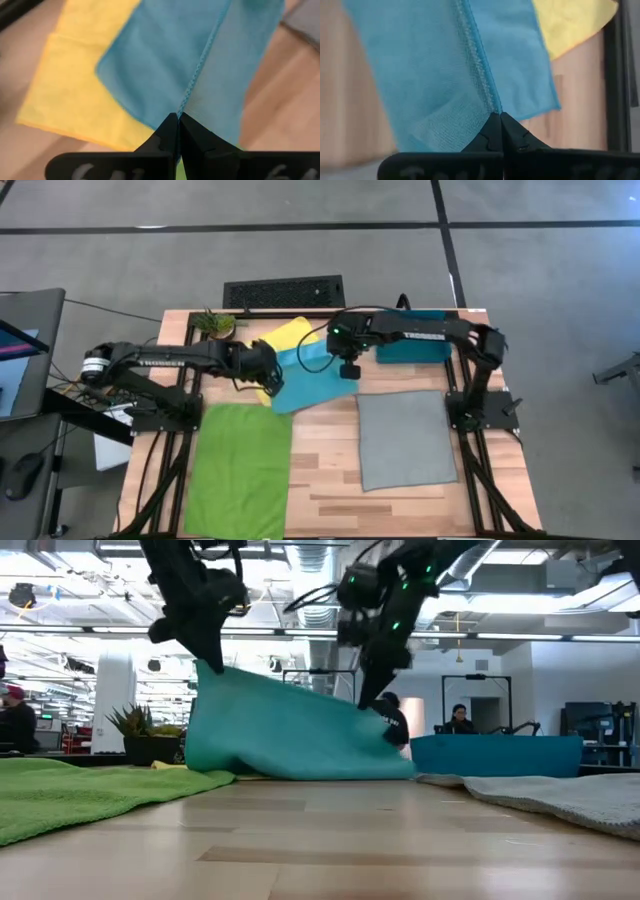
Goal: Fold microfiber towels
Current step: Fold the blue microfiber cloth
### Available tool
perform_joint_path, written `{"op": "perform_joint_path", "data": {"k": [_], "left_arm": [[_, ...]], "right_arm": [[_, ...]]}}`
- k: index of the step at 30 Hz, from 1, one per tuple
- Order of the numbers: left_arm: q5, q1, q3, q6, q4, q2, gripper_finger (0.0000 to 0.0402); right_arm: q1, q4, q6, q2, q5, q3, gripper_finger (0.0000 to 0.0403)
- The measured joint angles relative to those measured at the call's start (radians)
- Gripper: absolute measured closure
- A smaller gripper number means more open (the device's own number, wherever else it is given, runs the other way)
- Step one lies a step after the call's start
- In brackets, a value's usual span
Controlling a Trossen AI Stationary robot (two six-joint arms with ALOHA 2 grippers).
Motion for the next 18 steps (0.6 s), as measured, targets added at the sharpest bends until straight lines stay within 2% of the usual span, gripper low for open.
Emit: {"op": "perform_joint_path", "data": {"k": [8, 18], "left_arm": [[0.057, 0.125, 0.0, 0.081, 0.02, 0.088, 0.0401], [0.075, 0.164, 0.002, 0.163, 0.084, 0.257, 0.0401]], "right_arm": [[-0.069, 0.059, -0.001, 0.032, 0.012, 0.002, 0.0401], [-0.101, 0.077, -0.071, 0.038, 0.044, 0.0, 0.04]]}}
